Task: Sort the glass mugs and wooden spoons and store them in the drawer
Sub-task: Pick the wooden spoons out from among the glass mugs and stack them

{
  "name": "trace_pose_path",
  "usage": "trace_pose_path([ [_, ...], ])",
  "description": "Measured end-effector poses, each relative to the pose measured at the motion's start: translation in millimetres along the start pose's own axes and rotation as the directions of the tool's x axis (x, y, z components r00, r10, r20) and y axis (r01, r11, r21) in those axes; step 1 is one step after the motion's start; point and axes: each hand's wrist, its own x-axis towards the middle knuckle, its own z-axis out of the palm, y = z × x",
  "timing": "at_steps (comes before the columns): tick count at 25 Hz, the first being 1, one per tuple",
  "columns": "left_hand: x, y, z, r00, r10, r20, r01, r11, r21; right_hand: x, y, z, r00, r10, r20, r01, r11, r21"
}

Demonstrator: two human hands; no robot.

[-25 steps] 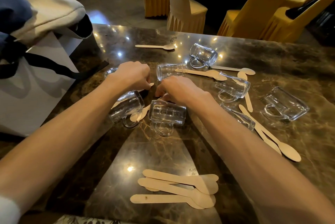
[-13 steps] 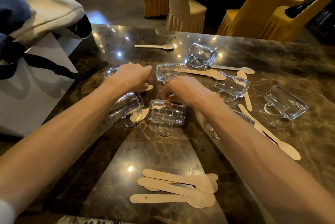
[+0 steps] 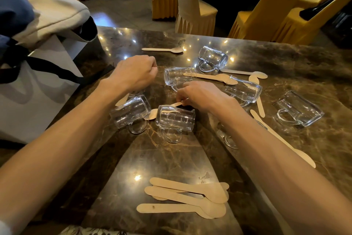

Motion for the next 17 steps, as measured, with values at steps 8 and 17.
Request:
trace_pose_path([
  [8,-16,-1,-51,0.981,-0.107,-0.162,0.025,0.898,-0.439,-23,18,7,0.990,0.017,-0.140,-0.038,0.989,-0.144],
  [17,-56,-2,-70,0.956,-0.170,-0.239,-0.083,0.625,-0.776,-63,17,-5,0.921,0.157,-0.356,-0.146,0.988,0.056],
])
